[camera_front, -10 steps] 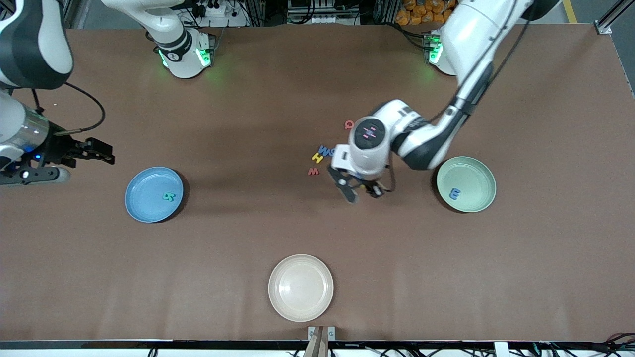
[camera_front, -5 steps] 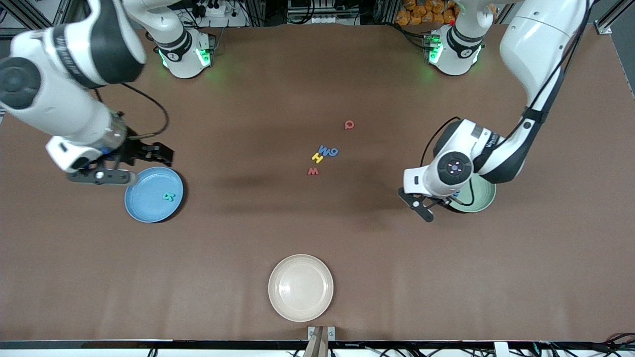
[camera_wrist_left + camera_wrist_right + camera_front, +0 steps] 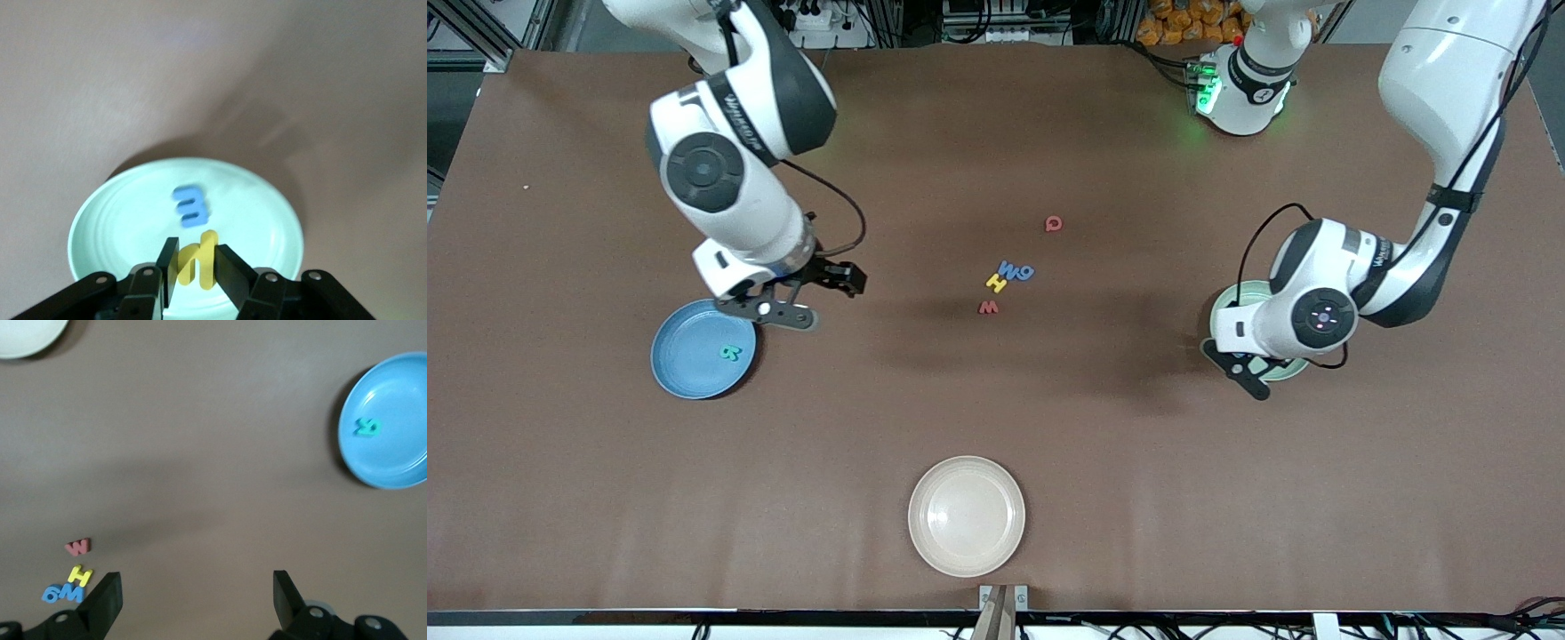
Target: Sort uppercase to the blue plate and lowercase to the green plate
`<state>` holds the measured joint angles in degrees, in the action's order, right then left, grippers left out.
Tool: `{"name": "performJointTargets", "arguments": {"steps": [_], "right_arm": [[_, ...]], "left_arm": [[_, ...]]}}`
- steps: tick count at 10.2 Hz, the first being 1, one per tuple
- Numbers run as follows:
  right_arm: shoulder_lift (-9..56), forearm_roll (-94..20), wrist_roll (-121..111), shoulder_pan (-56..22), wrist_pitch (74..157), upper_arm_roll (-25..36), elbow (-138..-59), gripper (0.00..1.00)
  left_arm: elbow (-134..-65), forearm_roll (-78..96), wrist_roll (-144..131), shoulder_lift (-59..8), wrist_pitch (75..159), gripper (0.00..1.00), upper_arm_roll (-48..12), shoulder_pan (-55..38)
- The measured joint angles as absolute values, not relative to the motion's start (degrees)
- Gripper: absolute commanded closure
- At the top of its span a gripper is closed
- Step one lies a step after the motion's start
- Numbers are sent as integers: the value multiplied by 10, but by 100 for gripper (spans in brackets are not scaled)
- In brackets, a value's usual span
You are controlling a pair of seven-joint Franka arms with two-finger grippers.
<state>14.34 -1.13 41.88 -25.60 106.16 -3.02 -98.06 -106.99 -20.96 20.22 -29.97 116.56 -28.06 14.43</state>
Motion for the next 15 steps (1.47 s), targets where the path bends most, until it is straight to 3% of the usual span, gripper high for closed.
{"name": "performJointTargets", "arguments": {"steps": [1, 3, 4, 6, 8, 9, 13, 15], "right_arm": [[150, -11, 466, -269, 1079, -37, -987, 0], [168, -11, 554, -293, 1117, -54, -996, 0], [181, -11, 590, -305, 1136, -64, -1000, 0], [212, -11, 656, -339, 1182, -70, -1002, 3], [249, -10, 732, -371, 1248, -70, -1004, 13], [267, -10, 761, -384, 1270, -71, -1004, 14], [321, 14, 860, -416, 1339, -71, -1004, 32], [341, 16, 873, -422, 1354, -71, -1004, 33]], "left_arm": [[-1076, -210, 204, -301, 1166, 100, -281, 164], [-1085, -198, 205, -305, 1166, 53, -281, 184], [-1086, -180, 205, -308, 1166, 38, -282, 184], [-1087, -150, 205, -312, 1167, 33, -283, 183], [-1082, -142, 204, -312, 1169, 24, -284, 183], [-1075, -141, 203, -312, 1170, 0, -284, 183], [-1036, -139, 152, -307, 1170, 0, -308, 181], [-1027, -139, 68, -295, 1169, 0, -332, 178]]}}
